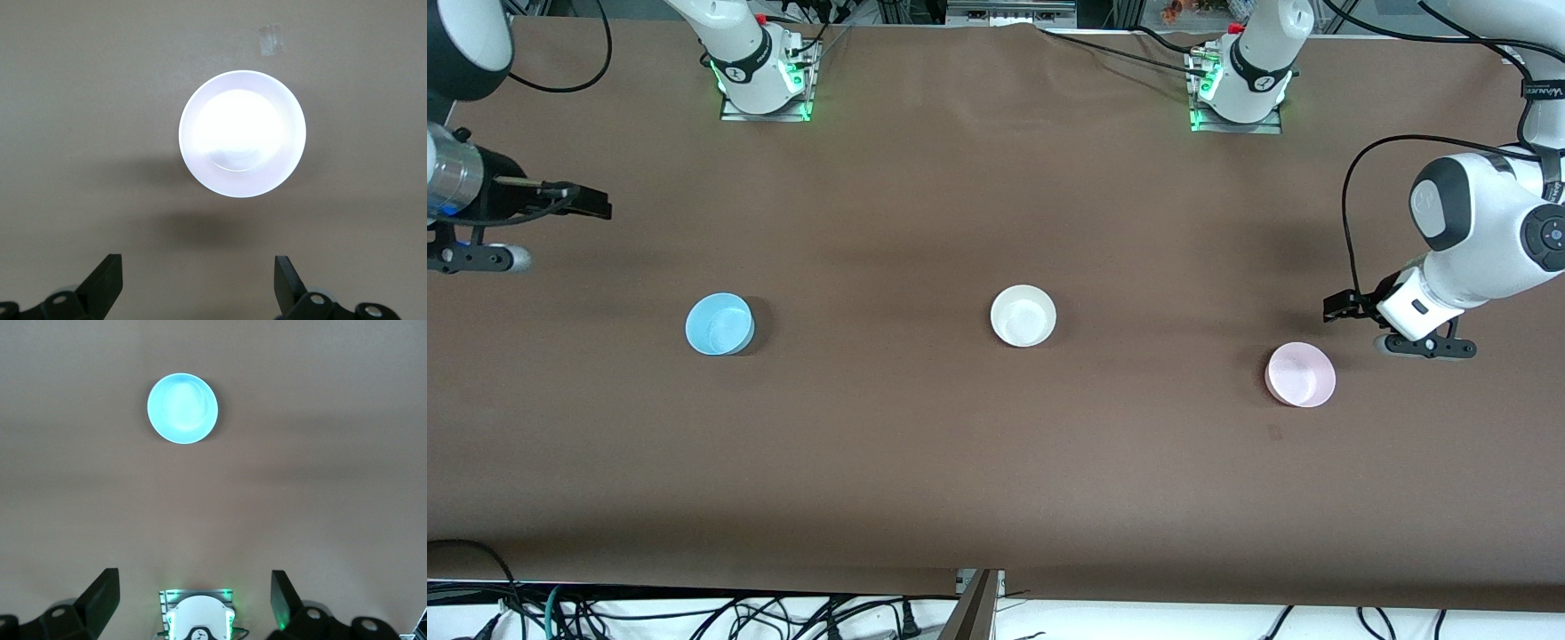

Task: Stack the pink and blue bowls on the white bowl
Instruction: 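Reach the left gripper to the pink bowl while the right gripper reaches the blue bowl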

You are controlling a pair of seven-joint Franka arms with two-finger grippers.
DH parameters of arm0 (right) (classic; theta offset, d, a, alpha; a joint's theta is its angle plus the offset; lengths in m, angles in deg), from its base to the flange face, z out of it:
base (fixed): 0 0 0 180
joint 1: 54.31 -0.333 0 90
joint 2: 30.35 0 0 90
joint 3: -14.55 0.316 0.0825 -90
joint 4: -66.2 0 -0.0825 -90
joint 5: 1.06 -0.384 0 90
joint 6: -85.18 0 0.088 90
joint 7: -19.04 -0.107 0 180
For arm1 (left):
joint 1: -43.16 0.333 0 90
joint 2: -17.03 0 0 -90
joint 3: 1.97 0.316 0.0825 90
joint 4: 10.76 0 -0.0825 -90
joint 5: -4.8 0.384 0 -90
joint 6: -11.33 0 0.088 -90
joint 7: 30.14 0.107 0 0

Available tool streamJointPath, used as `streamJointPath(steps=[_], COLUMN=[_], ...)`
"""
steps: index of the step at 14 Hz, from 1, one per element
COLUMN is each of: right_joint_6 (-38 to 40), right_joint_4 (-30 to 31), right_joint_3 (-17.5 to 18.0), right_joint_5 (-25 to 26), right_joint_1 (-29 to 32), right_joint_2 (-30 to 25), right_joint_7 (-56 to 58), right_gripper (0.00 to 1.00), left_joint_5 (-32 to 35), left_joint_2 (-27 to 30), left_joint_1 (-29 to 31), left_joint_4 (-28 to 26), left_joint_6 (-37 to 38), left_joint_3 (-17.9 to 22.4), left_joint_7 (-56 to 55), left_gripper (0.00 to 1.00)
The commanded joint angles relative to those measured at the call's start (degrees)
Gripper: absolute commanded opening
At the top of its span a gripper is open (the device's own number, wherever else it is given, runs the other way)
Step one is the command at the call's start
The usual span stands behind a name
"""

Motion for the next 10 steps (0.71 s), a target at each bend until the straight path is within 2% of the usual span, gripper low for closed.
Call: streamJointPath(steps=[1, 5, 8, 10], right_joint_6=[-0.72, -4.93, -8.79, -12.74], right_joint_4=[-0.45, -0.36, -0.01, 0.69], right_joint_3=[0.22, 0.22, 0.22, 0.31], right_joint_5=[-0.5, -2.68, -3.84, -3.93], right_joint_1=[1.85, 6.42, 8.01, 7.92], right_joint_2=[1.79, 5.92, 10.04, 12.68], right_joint_7=[2.99, 10.1, 10.81, 10.9], right_gripper=[1.0, 1.0, 1.0, 1.0], left_joint_5=[-2.45, -2.63, -2.71, -6.56], left_joint_2=[-1.62, -5.67, -7.86, -9.62], left_joint_1=[-0.21, -0.21, -0.21, -0.3], left_joint_4=[-0.78, -1.83, -1.75, -1.57], left_joint_6=[-3.35, -8.35, -10.73, -12.84], left_joint_3=[0.78, 0.69, 0.69, 0.52], left_joint_7=[2.45, 2.45, 2.37, 2.36], left_gripper=[1.0, 0.99, 0.94, 0.92])
